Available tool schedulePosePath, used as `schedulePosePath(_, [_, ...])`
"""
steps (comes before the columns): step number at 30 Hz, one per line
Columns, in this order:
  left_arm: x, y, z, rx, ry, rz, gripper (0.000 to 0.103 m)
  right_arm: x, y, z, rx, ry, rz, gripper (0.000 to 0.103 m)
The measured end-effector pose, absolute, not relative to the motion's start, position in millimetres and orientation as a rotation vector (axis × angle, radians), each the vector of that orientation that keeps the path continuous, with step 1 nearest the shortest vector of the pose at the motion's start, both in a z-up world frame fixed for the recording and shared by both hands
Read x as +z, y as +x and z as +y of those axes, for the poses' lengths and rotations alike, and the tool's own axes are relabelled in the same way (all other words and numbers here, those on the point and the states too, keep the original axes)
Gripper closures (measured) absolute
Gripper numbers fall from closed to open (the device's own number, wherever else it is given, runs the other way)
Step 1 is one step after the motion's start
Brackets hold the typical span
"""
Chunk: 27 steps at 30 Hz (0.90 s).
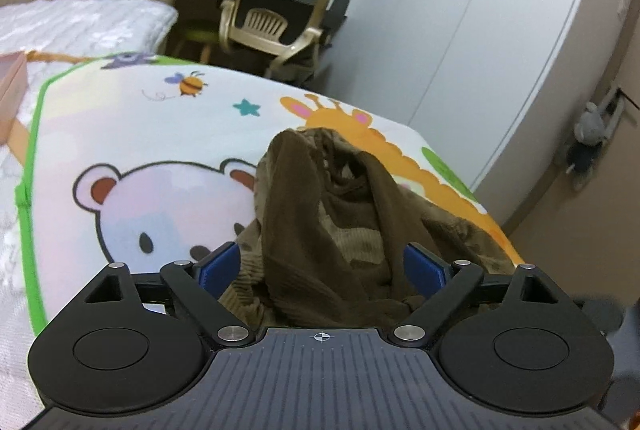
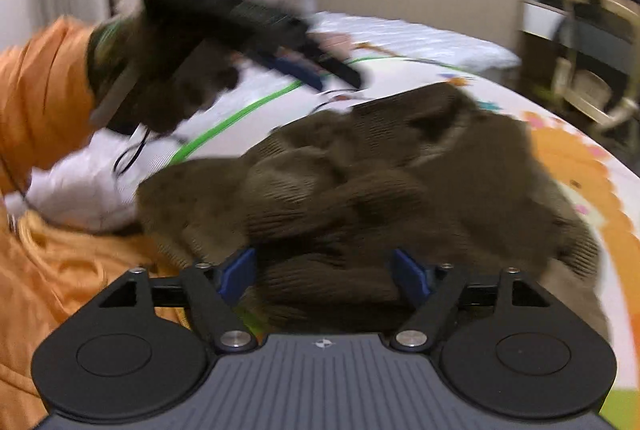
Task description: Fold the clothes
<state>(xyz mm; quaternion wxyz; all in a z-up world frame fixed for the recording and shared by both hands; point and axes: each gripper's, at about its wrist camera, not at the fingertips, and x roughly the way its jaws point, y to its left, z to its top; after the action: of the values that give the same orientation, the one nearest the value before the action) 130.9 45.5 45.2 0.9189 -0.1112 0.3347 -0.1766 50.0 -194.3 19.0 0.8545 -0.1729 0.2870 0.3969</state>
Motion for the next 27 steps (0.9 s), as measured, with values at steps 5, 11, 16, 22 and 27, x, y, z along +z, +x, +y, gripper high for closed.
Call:
schedulePosePath(5, [41.9,134.4,44.6,-0.351,-0.224,0.698,0.009,47.0,81.2,-226.0,0.719,-0.260,0.529,0.071])
schedulePosePath(11, [22.3,150.8,40.0,-0.361,-0.216,0.752,0.008,93.7,142.5,-294.7,0.448,-0.056,0.415,0.077])
schedulePosePath(16, [11.2,172.9,23.1,-0.405,-0.223,0.771,0.007,92.8,196.9,-331.3,0.286,0.042,0.427,0.077])
schedulePosePath(22, [6.6,183.3,0.7,-0.405,-0.116,0.808,0.007,97.8,242.6,-351.0,0.017,0.010,0.296,0.081])
schedulePosePath(27, [8.1,175.8,10.2,-0.415,-0.140,0.806,0.007,93.1,273.9,-371.8,-0.187,-0.070,0.235,0.084])
